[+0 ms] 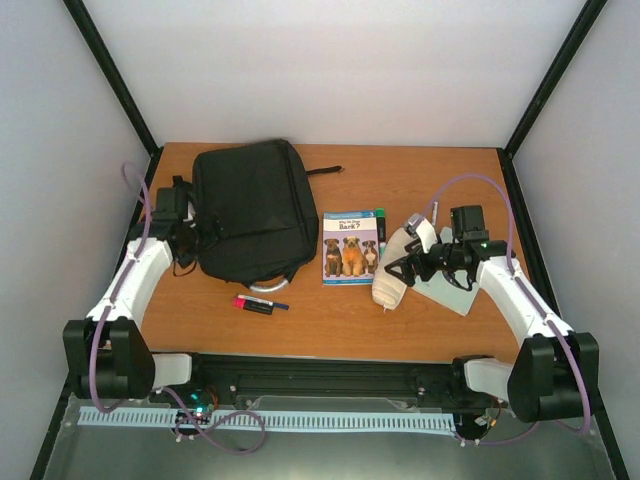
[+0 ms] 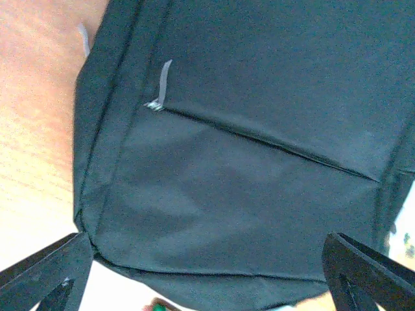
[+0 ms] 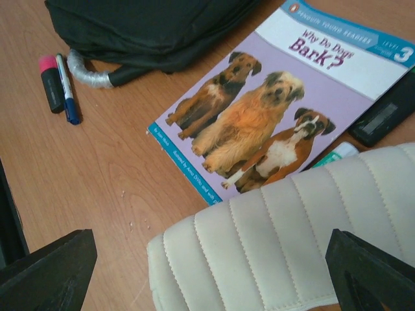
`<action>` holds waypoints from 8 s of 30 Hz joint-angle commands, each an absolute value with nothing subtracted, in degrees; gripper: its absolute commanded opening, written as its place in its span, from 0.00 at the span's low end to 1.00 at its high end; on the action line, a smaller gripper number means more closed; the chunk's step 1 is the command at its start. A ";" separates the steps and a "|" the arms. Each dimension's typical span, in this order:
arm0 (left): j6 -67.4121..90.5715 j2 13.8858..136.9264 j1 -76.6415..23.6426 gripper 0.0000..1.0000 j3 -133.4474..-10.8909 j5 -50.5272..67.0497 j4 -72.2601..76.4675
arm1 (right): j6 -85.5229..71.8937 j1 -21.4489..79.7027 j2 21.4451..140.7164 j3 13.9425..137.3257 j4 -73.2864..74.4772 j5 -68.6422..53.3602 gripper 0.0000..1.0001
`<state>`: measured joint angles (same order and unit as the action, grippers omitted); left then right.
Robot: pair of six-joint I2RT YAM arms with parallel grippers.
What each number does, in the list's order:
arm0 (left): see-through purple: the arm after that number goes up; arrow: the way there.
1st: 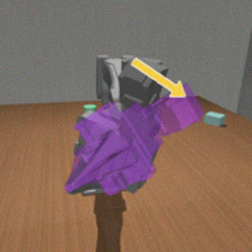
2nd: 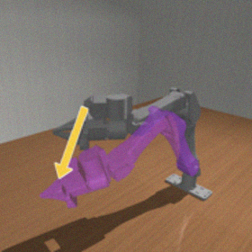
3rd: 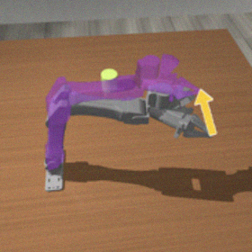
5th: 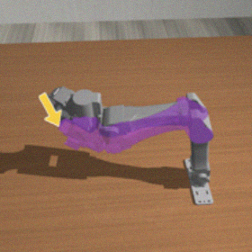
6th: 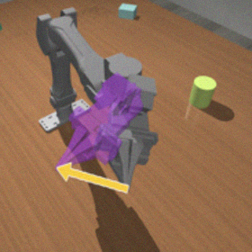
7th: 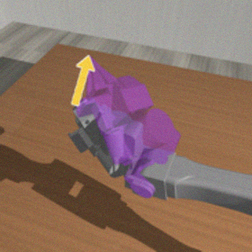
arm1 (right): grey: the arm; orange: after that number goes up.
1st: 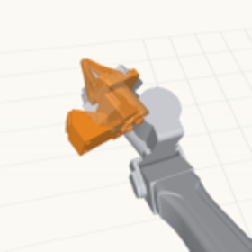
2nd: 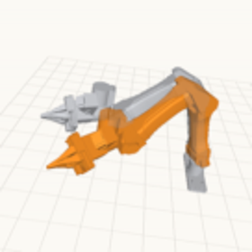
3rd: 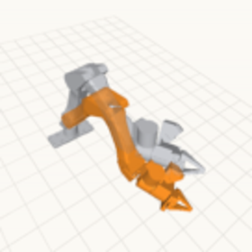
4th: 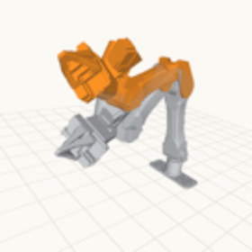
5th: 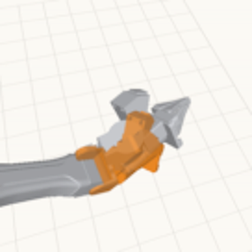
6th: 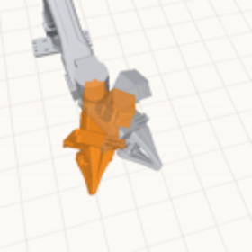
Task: Pack the student bag
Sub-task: Adjust the student bag at the center of the board, then pick up the book from the center of the board, then adjust the student bag at the center of the board.
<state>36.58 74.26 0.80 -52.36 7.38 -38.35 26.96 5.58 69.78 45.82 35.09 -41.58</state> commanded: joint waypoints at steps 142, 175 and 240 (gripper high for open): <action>62.63 111.60 -35.61 0.60 -68.58 23.07 2.60 | 19.23 20.08 115.98 72.73 40.17 -18.98 0.03; 30.74 80.80 -29.32 0.01 -74.11 22.79 -34.45 | 16.68 9.31 88.49 84.54 46.15 -53.57 0.38; 35.50 65.61 -28.83 0.04 -68.50 32.76 -12.21 | -17.87 20.75 74.66 82.27 20.11 -70.69 0.45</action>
